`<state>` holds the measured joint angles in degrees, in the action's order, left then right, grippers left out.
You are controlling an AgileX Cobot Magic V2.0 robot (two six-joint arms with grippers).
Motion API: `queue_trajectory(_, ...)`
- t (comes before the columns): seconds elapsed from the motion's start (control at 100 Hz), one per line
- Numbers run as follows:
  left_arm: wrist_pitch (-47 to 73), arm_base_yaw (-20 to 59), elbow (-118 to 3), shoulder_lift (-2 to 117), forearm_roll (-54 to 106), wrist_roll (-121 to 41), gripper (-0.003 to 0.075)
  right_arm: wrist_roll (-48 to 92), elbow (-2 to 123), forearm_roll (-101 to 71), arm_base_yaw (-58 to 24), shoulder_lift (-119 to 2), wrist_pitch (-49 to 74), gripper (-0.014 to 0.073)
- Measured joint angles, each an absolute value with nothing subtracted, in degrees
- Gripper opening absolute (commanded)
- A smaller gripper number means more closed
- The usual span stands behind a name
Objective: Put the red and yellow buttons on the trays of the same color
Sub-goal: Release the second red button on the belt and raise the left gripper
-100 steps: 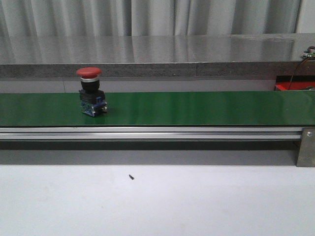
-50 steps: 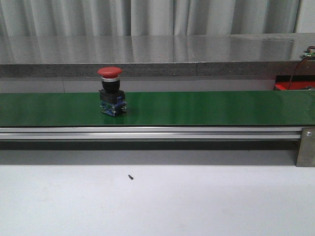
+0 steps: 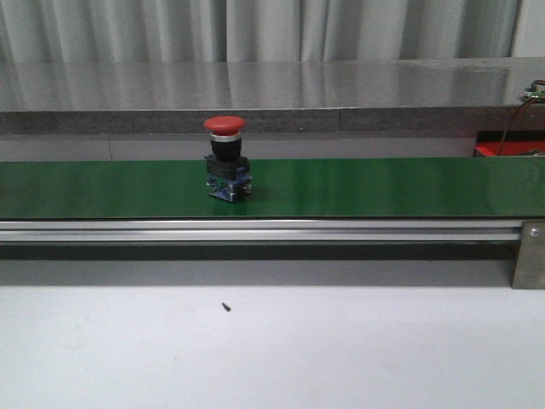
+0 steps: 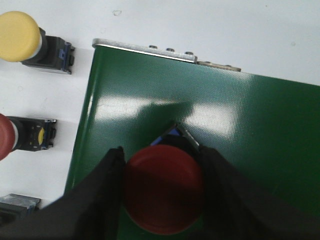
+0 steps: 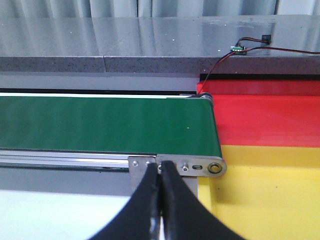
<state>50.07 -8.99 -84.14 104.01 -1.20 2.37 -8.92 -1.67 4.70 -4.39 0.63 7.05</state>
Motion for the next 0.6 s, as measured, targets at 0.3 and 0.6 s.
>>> queue_trajectory(0.3,51.6,-9.0,-85.8,104.6,2.0,-0.4,0.0574,-8.9,-1.7,4.7,-4.4,0.6,7.1,-0.0066)
queue_trajectory(0.6,54.0,-9.0,-92.4,104.2,8.3,-5.1,0.0603,-8.9,-1.7,4.7,-4.4,0.6,7.0,-0.0066)
